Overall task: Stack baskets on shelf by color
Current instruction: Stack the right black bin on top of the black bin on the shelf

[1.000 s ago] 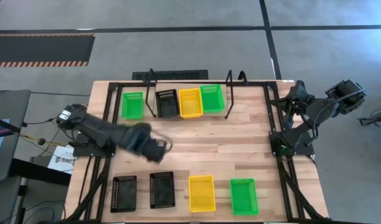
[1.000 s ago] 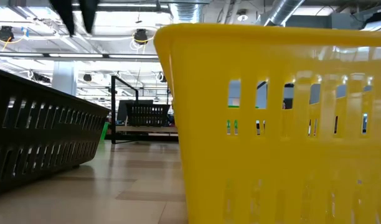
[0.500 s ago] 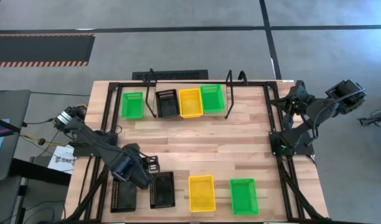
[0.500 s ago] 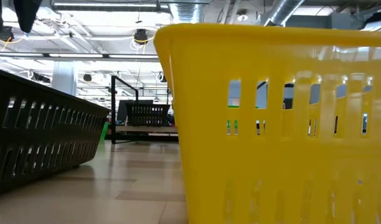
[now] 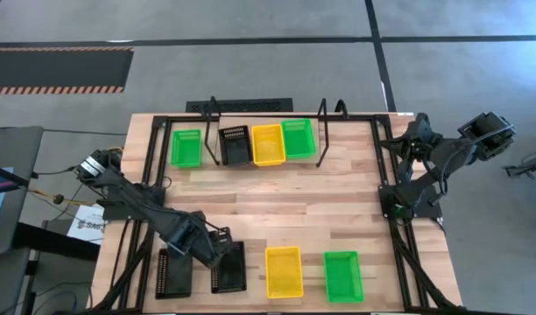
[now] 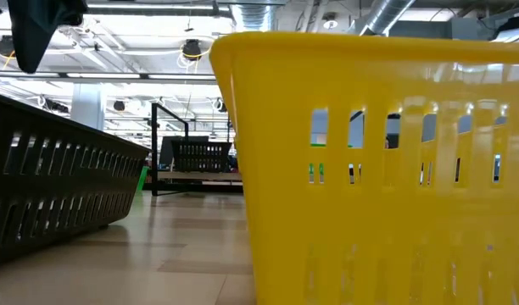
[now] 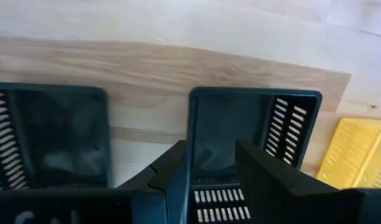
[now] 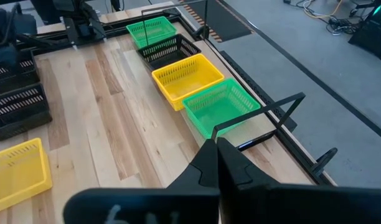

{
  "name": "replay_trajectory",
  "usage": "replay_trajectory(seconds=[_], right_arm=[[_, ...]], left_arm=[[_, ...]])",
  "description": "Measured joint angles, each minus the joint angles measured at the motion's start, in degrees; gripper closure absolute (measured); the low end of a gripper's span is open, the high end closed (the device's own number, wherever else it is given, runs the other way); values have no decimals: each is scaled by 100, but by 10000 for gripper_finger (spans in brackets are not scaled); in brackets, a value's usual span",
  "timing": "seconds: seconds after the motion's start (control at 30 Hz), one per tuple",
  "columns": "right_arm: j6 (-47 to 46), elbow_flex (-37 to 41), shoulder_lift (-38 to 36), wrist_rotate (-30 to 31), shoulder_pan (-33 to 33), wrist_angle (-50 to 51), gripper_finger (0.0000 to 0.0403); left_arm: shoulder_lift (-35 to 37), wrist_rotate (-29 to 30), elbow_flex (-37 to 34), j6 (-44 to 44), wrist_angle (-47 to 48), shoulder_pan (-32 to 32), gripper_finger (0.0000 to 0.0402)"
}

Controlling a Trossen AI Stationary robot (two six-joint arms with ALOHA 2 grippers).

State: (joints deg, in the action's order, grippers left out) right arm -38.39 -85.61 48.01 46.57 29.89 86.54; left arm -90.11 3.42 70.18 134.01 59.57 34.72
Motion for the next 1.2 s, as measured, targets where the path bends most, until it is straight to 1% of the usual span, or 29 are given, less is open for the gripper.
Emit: replay_trajectory(seconds=[0.07,0.2,0.33,0.6,0.87,1.2], right_arm=[[0,1,-1,0,-2,1,400],[70,1,0,0,0,2,400],[74,1,0,0,0,2,400],[92,-1,0,0,0,0,400],[91,-1,0,0,0,-2,400],[90,-1,-1,1,-1,-4,400]], left_arm=[[0,-13,-143,-14,-320,2,281],[0,-74,-411,-561,-690,17,281],[-2,-332,-553,-1096,-685,17,281],[-2,-360,-677,-1732,-642,17,281],[-2,-160,-677,-1801,-640,17,281],[-2,-143,-677,-1848,-675,138,281]])
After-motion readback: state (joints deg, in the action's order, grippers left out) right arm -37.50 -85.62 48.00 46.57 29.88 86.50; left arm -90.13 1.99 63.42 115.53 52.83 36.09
